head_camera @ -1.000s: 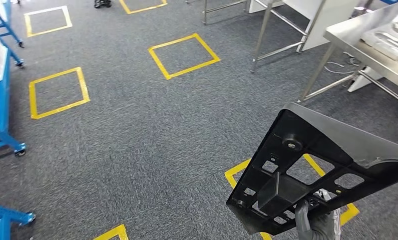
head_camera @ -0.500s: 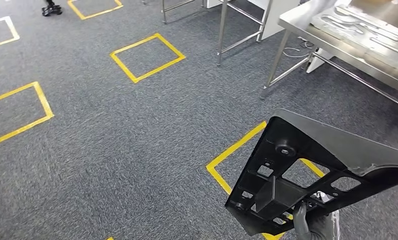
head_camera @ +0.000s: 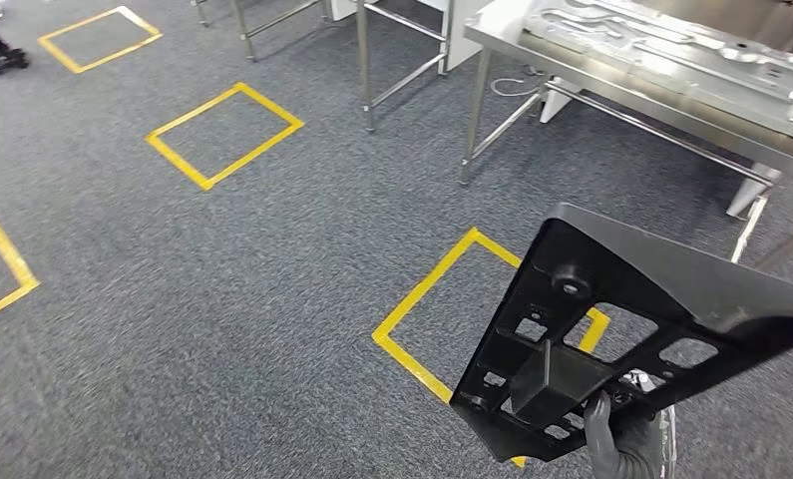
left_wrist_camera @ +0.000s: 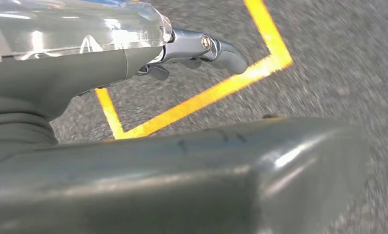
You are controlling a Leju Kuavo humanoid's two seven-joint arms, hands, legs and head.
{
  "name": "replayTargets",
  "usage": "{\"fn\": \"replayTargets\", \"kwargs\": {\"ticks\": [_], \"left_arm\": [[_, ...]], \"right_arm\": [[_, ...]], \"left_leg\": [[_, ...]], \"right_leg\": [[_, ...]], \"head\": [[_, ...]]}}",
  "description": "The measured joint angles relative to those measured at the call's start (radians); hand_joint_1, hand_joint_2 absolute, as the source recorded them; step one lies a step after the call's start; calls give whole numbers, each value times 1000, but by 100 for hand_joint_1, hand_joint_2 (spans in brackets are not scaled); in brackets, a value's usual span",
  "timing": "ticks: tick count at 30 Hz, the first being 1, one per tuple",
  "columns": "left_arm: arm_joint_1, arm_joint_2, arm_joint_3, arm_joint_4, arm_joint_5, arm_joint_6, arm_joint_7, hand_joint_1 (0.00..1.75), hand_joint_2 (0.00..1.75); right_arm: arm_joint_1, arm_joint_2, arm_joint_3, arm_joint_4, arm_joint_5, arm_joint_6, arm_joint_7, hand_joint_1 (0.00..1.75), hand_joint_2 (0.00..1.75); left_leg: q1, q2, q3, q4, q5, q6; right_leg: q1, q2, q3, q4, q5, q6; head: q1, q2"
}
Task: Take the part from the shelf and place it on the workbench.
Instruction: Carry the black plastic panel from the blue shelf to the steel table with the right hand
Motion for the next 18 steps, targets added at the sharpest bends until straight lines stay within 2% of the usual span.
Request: {"fn": "replayTargets", "kwargs": {"ticks": [1,2,4,6,7,9,10,11,12,13,15,17,18], "left_arm": [[-2,1,0,0,0,-3,0,0,0],[-5,3,0,0,0,-5,1,0,0],[-10,4,-2,0,-1,-7,1,0,0],[-11,4,-4,0,-2,-10,1,0,0],[-10,4,-5,0,-3,-12,1,0,0],[-7,4,-6,0,-3,-14,1,0,0],[-5,4,-6,0,-4,-15,1,0,0],[-3,4,-6,0,-5,-16,2,0,0],[-1,4,-7,0,-8,-18,3,0,0],[0,4,-8,0,-11,-21,4,0,0],[1,4,-11,0,-18,-26,7,0,0],[-1,5,-16,0,-23,-30,9,0,0],[-1,5,-19,0,-23,-31,10,0,0]], "right_arm": [[1,0,0,1,7,-19,10,175,175],[2,0,0,3,14,-36,19,175,175],[4,0,0,5,29,-69,30,175,175],[0,-3,0,5,44,-97,36,175,175],[-5,-5,0,4,48,-106,39,175,175],[-13,-9,1,4,57,-121,43,175,175],[-16,-11,2,4,65,-131,48,175,175],[-18,-14,3,4,76,-143,55,175,175],[-23,-19,5,4,86,-155,63,175,175],[-31,-23,7,4,97,-167,72,175,175],[-55,-33,9,4,112,-184,87,175,175],[-80,-41,9,2,121,-193,98,175,175],[-88,-43,10,2,123,-196,101,175,175]], "left_leg": [[-2,-6,20,-54,18,4],[-4,-9,32,-88,23,9],[-6,-8,40,-111,19,18],[-4,-4,52,-122,25,31],[-3,-1,57,-124,26,35],[-3,5,62,-124,25,39],[-3,8,64,-124,22,39],[-3,11,67,-124,18,37],[-2,13,72,-123,13,34],[0,16,78,-123,8,30],[3,20,96,-124,-5,20],[4,24,108,-124,-18,7],[4,26,113,-122,-22,0]], "right_leg": [[1,7,-1,2,-3,3],[1,13,-2,1,-5,8],[0,17,-6,10,3,22],[0,-7,-10,32,-1,34],[-1,-26,-22,57,-21,39],[-6,-61,-76,159,-79,53],[-11,-67,-110,218,-103,60],[-16,-71,-136,258,-112,67],[-21,-73,-148,267,-103,71],[-26,-76,-141,238,-75,74],[-30,-84,-89,114,-2,74],[-24,-93,-56,31,14,63],[-20,-94,-53,23,5,53]], "head": [[0,0],[0,0],[0,0],[0,0],[0,0],[0,0],[0,0],[0,0],[0,0],[0,0],[1,0],[1,0],[0,0]]}}
